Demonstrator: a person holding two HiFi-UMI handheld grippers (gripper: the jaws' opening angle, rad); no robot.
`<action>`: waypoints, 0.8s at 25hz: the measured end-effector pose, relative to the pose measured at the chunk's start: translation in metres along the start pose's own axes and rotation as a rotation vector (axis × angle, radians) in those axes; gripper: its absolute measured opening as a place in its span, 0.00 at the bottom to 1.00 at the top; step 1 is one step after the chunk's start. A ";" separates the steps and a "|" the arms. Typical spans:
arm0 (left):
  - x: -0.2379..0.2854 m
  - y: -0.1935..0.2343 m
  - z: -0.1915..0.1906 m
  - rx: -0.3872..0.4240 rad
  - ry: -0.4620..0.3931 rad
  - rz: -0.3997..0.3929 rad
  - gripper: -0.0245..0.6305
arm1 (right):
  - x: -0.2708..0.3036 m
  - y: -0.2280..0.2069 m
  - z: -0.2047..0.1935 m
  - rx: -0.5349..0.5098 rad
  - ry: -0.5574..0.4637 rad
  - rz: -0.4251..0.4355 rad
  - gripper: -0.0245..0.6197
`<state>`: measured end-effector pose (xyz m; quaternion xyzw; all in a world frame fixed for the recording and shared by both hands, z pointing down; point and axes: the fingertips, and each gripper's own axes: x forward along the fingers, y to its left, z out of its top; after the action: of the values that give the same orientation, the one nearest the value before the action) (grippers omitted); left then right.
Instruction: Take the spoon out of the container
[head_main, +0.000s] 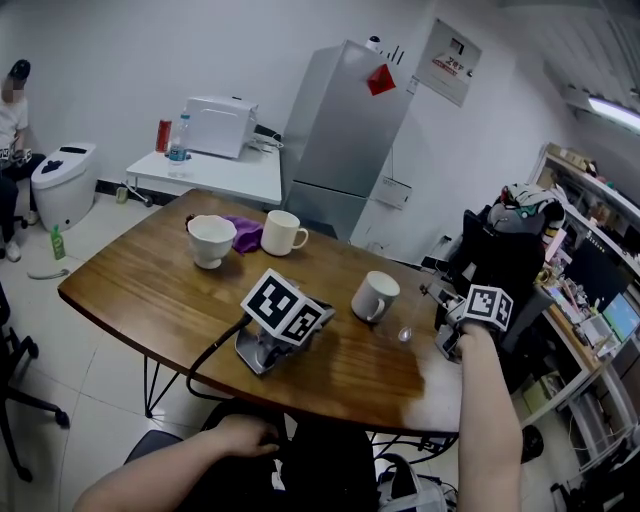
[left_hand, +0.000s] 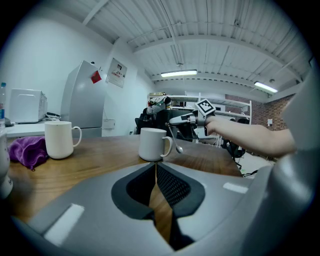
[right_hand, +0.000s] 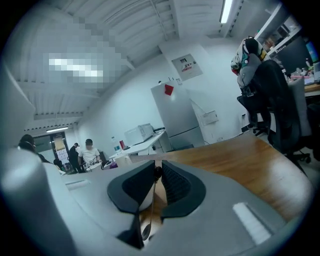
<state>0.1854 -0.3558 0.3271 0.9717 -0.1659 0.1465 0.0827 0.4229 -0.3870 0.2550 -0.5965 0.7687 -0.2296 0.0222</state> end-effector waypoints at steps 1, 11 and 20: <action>0.000 0.000 0.000 0.001 0.000 0.000 0.05 | -0.001 -0.002 -0.007 0.009 0.012 0.001 0.11; 0.000 -0.001 -0.001 -0.001 0.001 0.000 0.05 | -0.003 -0.022 -0.068 0.061 0.137 -0.038 0.11; 0.000 -0.001 -0.001 0.000 -0.001 0.001 0.05 | 0.007 -0.034 -0.078 -0.226 0.308 -0.198 0.11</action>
<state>0.1855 -0.3551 0.3278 0.9717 -0.1662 0.1462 0.0826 0.4274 -0.3738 0.3396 -0.6257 0.7215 -0.2315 -0.1852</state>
